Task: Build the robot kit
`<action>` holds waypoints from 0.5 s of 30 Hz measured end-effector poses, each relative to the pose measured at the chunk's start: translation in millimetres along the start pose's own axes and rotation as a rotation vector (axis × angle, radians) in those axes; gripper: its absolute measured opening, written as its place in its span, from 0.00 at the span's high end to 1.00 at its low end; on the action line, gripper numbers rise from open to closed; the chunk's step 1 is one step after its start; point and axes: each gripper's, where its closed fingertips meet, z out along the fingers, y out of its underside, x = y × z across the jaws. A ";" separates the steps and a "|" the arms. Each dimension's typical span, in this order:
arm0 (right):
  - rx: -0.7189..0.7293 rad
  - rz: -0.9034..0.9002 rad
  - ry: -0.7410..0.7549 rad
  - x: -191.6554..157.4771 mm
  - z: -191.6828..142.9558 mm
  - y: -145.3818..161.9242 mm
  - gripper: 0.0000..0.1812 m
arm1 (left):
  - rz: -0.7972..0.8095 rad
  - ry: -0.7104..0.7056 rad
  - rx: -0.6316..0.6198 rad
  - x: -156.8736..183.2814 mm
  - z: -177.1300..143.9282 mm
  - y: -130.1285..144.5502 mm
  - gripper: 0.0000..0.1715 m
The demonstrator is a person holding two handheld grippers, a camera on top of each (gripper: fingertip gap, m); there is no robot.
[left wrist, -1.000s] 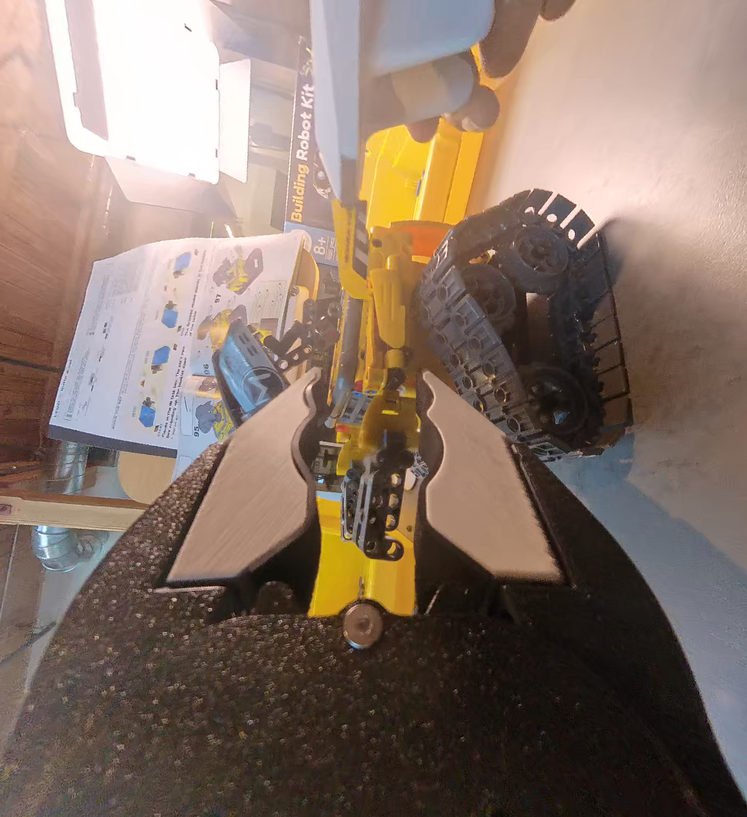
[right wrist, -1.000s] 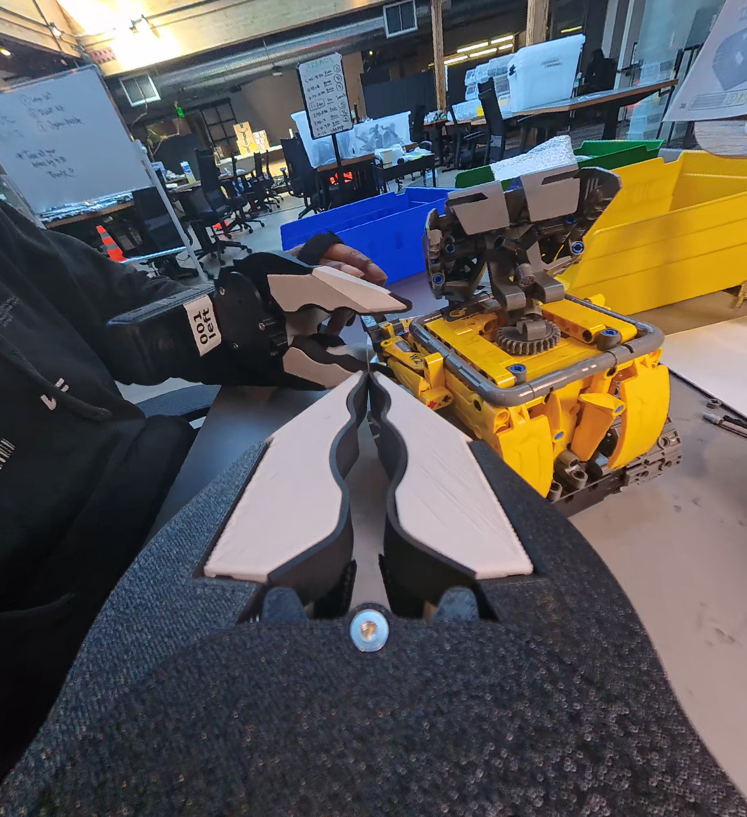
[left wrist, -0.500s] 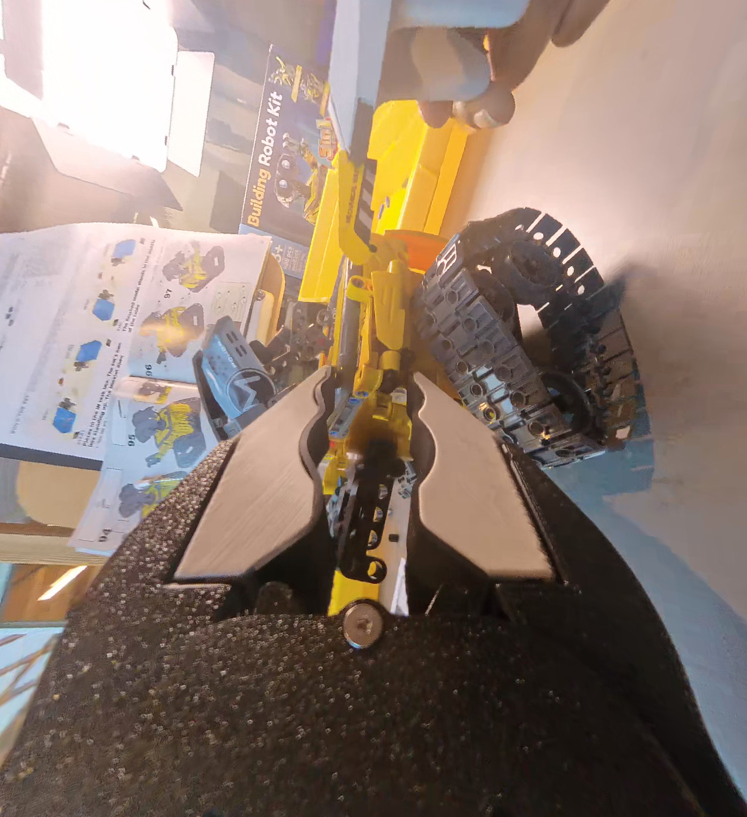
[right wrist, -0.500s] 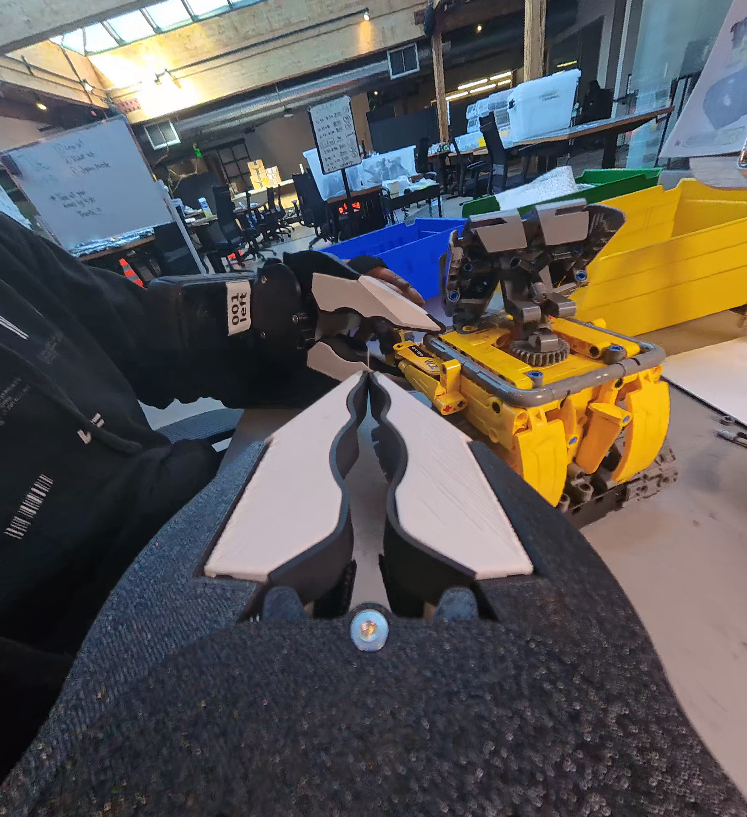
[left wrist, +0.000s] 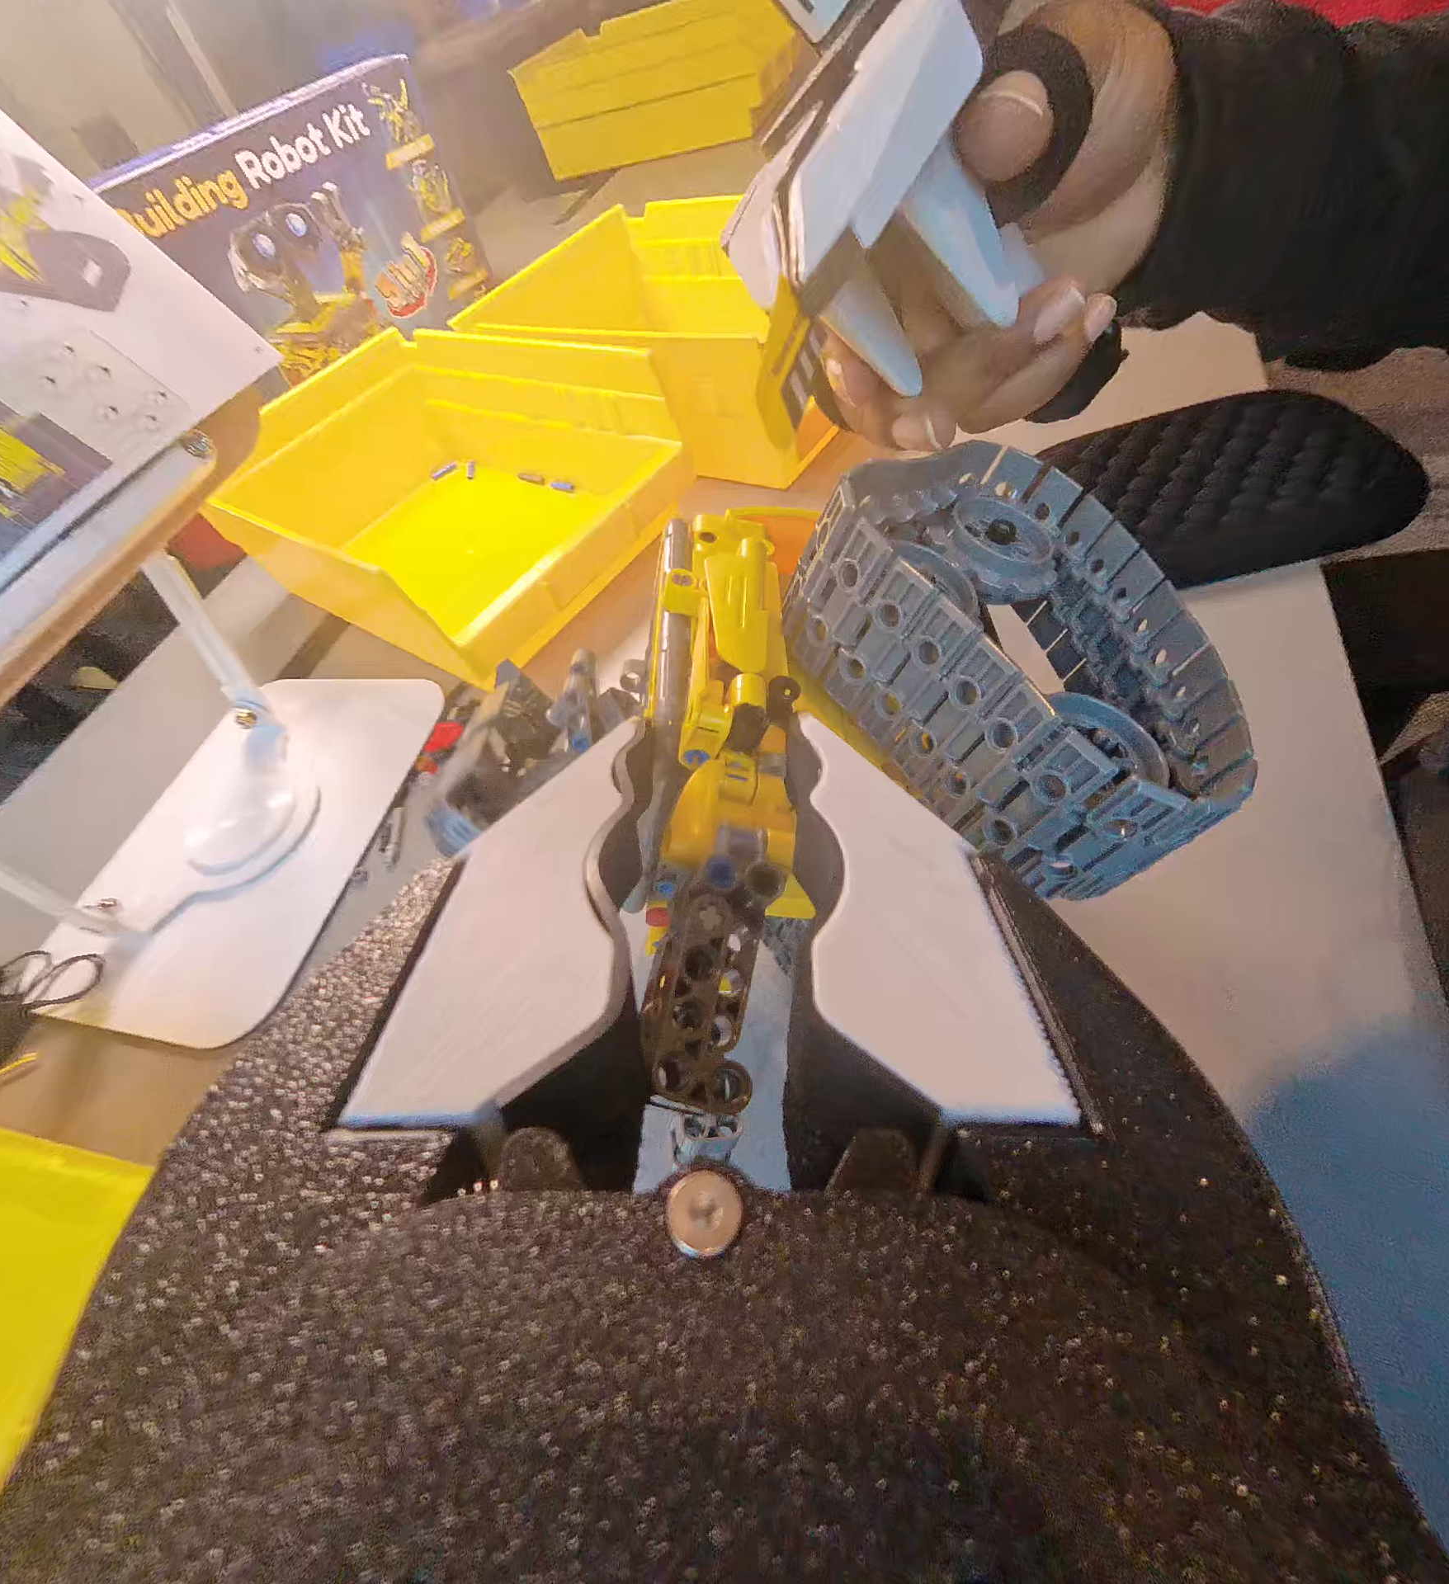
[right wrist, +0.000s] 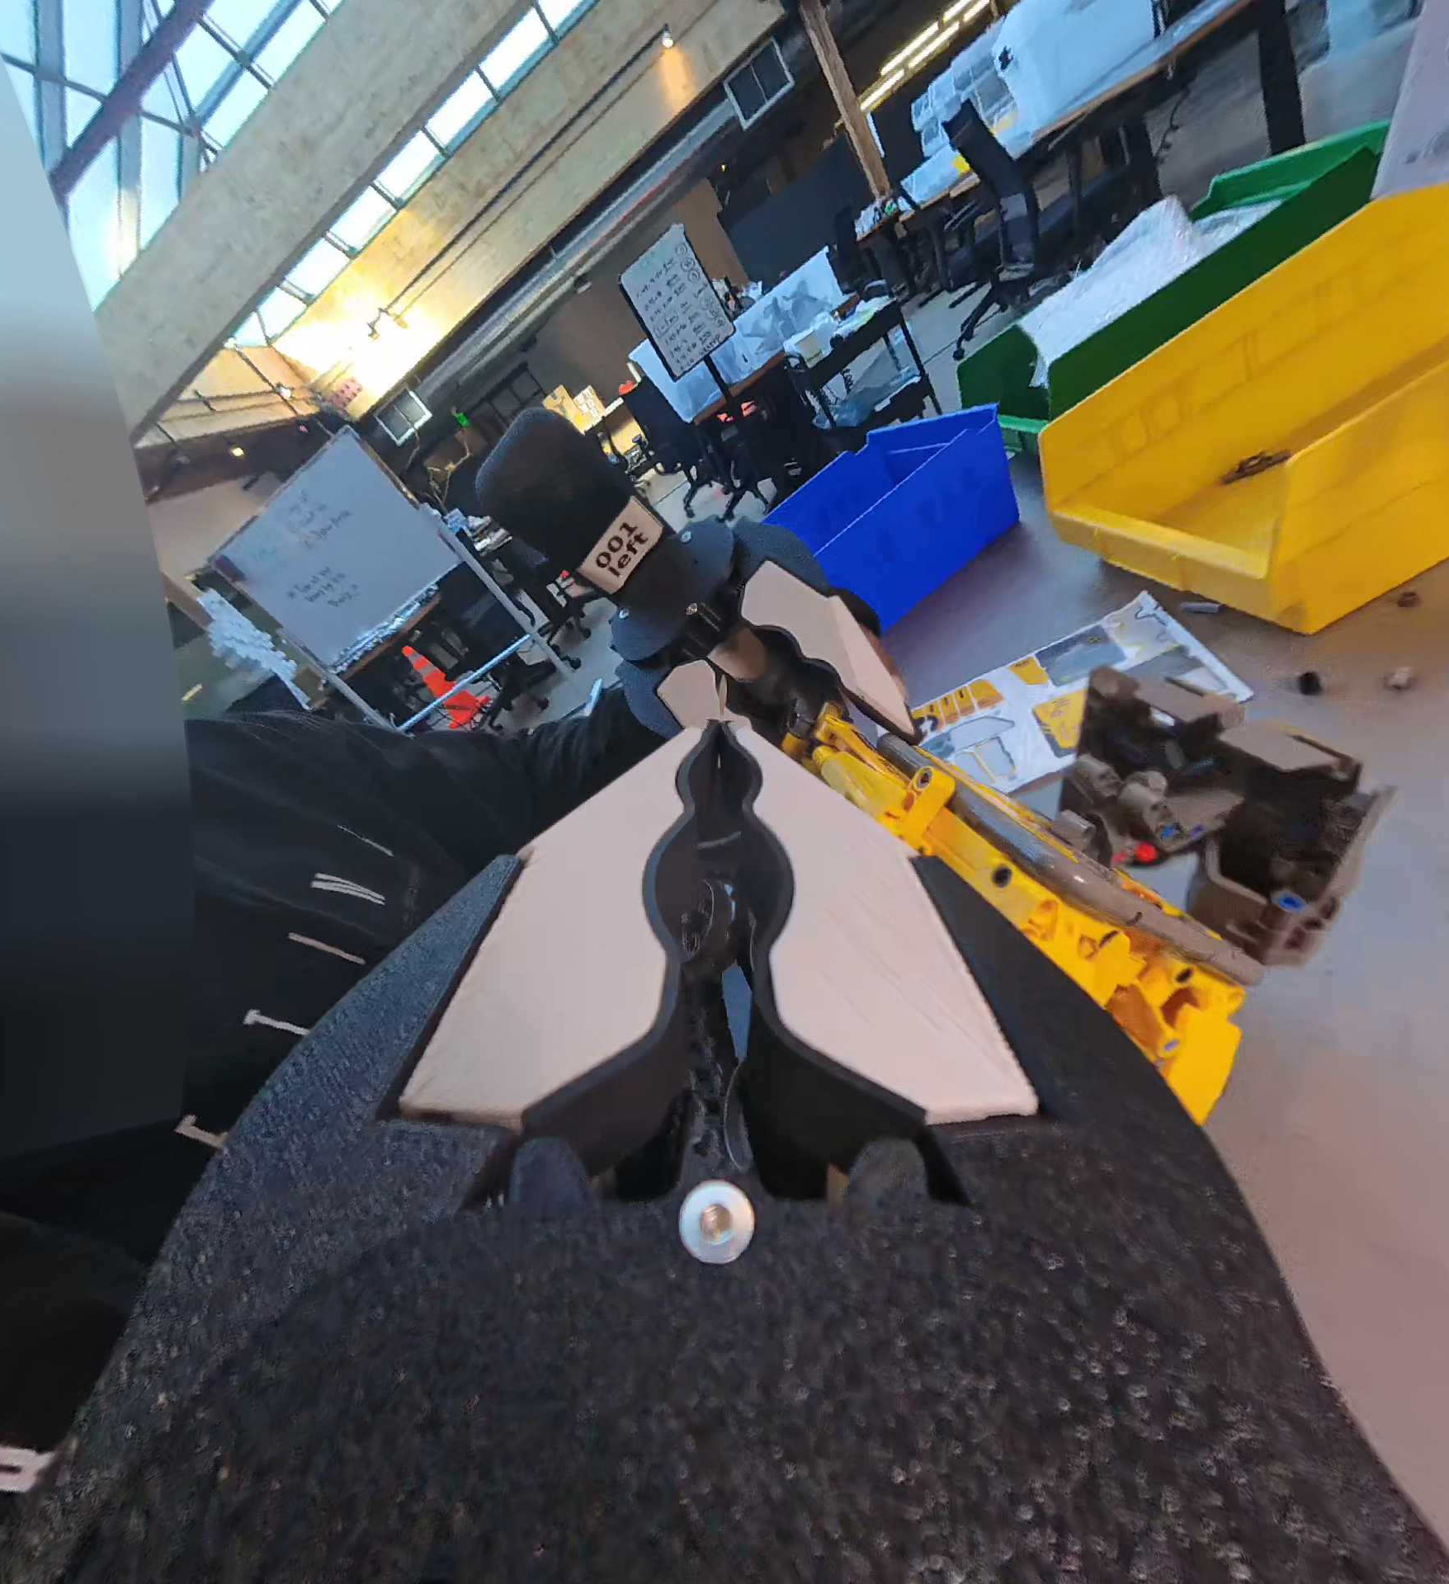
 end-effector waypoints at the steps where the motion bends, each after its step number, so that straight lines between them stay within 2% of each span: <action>1: -0.011 0.039 -0.006 0.6 1.2 -1.0 1.00 | -0.003 0.000 0.010 0.0 1.2 1.8 0.83; 7: -0.098 0.209 -0.012 8.2 2.5 3.4 1.00 | -0.008 0.015 0.088 3.2 -0.5 -0.5 0.83; 11: -0.160 0.288 0.003 13.1 5.3 10.7 1.00 | -0.080 0.099 0.126 12.8 -5.7 -7.9 0.87; 15: -0.172 0.365 0.010 16.5 7.8 11.4 1.00 | -0.104 0.101 0.107 6.6 -3.4 -1.4 0.88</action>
